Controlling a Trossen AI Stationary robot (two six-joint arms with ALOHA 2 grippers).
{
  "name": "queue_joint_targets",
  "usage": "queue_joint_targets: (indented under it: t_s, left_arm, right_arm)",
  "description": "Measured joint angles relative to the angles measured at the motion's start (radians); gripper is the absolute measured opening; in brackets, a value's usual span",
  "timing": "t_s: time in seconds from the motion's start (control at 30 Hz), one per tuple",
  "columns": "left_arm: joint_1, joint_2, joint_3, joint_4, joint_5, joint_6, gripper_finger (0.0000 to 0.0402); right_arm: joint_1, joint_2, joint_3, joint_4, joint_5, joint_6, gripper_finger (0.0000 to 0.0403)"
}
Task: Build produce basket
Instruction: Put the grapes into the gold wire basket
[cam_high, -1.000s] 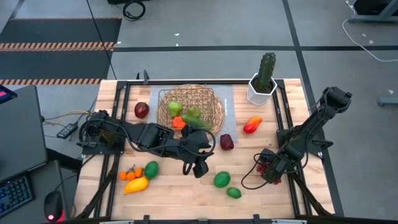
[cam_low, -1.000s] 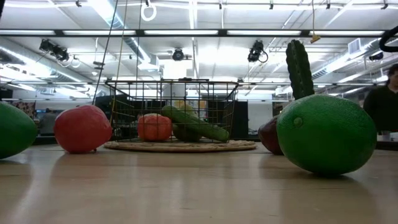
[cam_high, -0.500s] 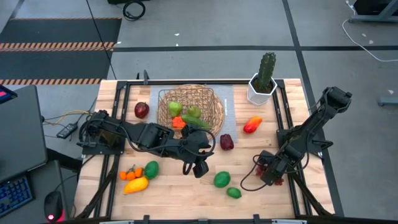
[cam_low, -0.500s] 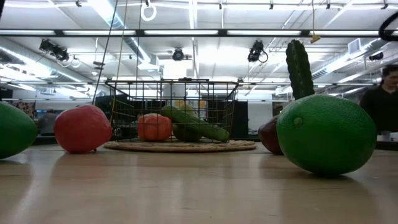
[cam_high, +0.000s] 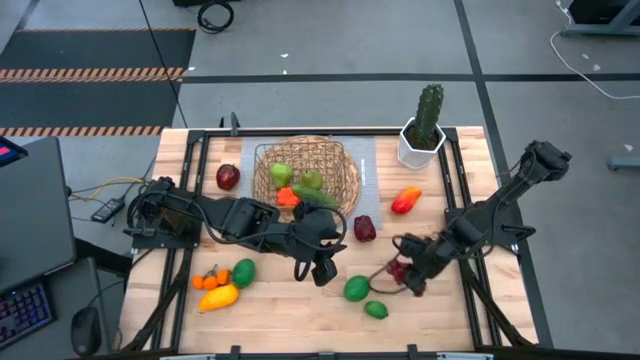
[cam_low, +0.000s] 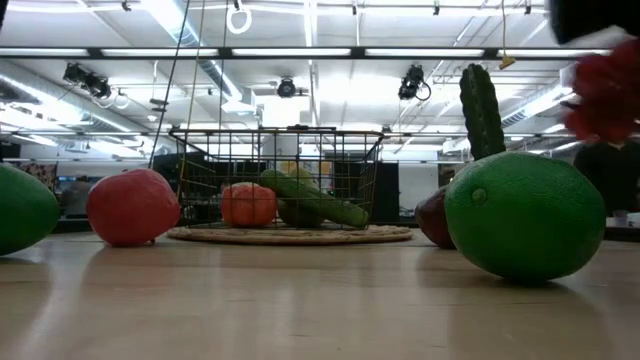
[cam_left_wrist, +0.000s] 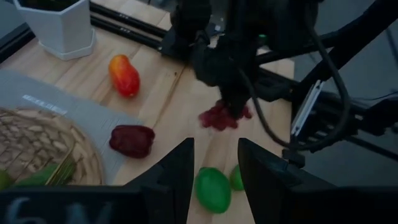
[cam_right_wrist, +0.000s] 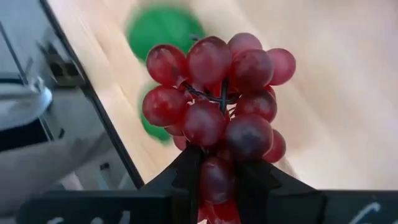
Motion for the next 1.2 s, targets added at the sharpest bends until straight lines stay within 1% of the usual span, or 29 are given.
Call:
queue_joint_targets:
  t_s: [0.27,0.37,0.47,0.6,0.83,1.0,1.2]
  left_arm:
    - [0.000,-0.001,0.000,0.093,0.038,0.008,0.0130]
    - [0.002,-0.015,0.000,0.112,0.036,0.015,0.0130]
    - [0.008,-0.038,0.000,0.132,0.036,0.035,0.0130]
    - [0.015,-0.067,0.000,0.185,0.025,0.075,0.0130]
    - [0.026,-0.106,0.000,0.245,-0.008,0.160,0.0130]
    - [0.036,-0.116,0.000,0.272,-0.008,0.175,0.0130]
    - [0.036,-0.117,0.000,0.276,-0.008,0.173,0.0130]
  right_arm:
    - [-0.224,-0.001,0.194,-0.075,0.105,-0.292,0.0078]
    - [-0.318,-0.001,0.245,-0.067,0.133,-0.393,0.0078]
    - [-0.417,-0.001,0.269,-0.013,0.135,-0.471,0.0077]
    - [-0.535,0.002,0.270,0.122,0.095,-0.518,0.0077]
    - [-0.678,0.046,0.272,0.370,0.063,-0.599,0.0077]
    - [-0.741,0.115,0.272,0.442,0.052,-0.663,0.0077]
    - [-0.779,0.209,0.270,0.459,-0.047,-0.645,0.0077]
